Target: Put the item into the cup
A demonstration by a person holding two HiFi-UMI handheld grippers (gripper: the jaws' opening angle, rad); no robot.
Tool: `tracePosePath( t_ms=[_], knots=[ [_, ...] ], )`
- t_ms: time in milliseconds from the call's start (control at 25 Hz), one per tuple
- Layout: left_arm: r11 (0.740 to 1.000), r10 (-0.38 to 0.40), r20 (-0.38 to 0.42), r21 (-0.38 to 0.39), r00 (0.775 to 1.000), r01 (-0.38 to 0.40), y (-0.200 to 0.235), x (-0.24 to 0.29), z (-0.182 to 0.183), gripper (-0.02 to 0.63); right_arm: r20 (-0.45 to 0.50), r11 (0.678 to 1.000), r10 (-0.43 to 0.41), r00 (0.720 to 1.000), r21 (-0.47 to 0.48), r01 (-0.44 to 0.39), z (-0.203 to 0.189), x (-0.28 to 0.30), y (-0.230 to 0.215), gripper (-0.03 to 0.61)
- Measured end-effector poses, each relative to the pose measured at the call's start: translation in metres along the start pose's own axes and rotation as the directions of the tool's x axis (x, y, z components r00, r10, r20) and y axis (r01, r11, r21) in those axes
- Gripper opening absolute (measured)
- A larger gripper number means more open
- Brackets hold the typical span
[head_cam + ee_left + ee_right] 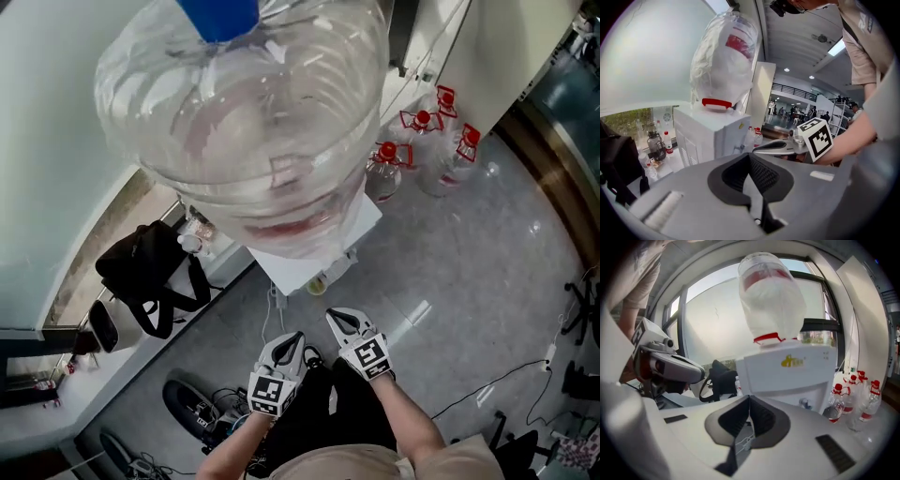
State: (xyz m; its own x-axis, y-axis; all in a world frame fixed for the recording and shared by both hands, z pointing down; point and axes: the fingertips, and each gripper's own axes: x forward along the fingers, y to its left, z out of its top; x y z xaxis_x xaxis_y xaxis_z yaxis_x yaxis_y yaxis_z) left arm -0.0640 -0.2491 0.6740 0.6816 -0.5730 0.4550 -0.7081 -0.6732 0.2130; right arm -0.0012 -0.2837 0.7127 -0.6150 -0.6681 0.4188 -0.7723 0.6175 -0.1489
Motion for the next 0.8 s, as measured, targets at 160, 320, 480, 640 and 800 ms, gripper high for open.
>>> tracePosePath(
  t_ms=[160,320,480,640,800],
  knots=[
    [0.999,-0.018,0.05,0.031,0.999,0.016,-0.013,-0.015,0.047,0.008,0.036,1.0,0.003,0.999,0.022,-0.003,0.054,-0.032,0.007,0.012],
    [0.999,-0.018,0.112,0.04,0.994,0.014,-0.025,-0.026,0.094,0.008,0.083,1.0,-0.003,0.997,0.003,0.003,0.109,-0.061,0.009,0.012],
    [0.998,-0.004,0.149,0.059,0.989,-0.005,-0.03,-0.044,0.125,0.008,0.115,1.0,-0.006,0.993,-0.018,0.009,0.149,-0.087,0.017,0.012],
    [0.998,0.019,0.216,0.055,0.976,-0.032,-0.016,-0.05,0.165,0.008,0.16,0.998,0.027,0.987,-0.065,-0.016,0.194,-0.106,0.019,0.012],
    [0.993,0.024,0.255,0.107,0.967,-0.053,-0.006,-0.068,0.203,0.008,0.178,0.992,0.047,0.983,-0.123,-0.025,0.227,-0.125,0.038,0.012]
  ],
)
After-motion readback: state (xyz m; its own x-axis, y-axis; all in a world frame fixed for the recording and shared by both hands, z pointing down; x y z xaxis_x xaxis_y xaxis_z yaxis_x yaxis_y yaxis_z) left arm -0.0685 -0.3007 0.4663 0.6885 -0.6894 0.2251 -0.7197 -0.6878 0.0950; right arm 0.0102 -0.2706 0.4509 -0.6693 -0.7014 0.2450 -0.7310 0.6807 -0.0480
